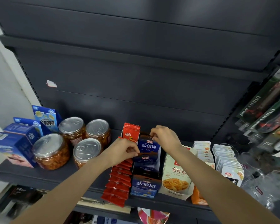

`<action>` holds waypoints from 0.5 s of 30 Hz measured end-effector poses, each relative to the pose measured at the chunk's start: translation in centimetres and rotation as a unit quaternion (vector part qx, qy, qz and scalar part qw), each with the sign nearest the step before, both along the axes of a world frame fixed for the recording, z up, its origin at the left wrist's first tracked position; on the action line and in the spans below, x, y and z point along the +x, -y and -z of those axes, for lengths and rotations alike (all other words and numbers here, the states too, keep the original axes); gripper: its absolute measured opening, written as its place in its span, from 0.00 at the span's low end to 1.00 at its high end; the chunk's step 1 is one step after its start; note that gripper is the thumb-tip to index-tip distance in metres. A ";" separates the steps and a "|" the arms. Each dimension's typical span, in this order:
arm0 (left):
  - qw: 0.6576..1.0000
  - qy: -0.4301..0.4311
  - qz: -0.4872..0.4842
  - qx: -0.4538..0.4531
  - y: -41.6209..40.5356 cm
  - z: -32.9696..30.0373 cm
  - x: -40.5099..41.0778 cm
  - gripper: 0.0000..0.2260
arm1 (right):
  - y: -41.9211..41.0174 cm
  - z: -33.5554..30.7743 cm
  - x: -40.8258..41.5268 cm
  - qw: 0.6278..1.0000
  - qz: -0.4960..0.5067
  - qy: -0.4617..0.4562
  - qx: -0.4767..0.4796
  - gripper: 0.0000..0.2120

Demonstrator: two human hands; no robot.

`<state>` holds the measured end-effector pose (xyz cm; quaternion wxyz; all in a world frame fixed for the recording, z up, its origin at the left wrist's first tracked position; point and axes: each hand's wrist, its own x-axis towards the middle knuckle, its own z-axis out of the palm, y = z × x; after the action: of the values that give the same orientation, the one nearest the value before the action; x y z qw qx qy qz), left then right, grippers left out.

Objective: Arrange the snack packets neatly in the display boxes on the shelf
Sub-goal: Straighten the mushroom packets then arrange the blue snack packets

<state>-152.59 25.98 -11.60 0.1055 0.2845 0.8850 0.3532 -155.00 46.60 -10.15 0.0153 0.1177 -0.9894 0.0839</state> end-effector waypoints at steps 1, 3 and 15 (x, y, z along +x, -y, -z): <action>1.000 0.002 0.000 0.000 0.0 0.0 -0.1 0.05 | 0.1 0.3 -0.2 1.000 0.005 -0.011 0.002 0.07; 1.000 0.001 0.002 -0.006 -0.1 0.1 -0.3 0.04 | 0.1 0.8 -0.7 1.000 0.015 -0.019 -0.006 0.06; 0.999 0.008 -0.030 0.010 -0.4 -0.4 -1.0 0.04 | -0.2 -0.8 -0.8 0.998 0.002 -0.002 -0.062 0.04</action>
<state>-153.63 26.39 -11.18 0.0992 0.2562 0.8886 0.3673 -155.85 46.81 -9.39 0.0251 0.1147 -0.9825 0.1444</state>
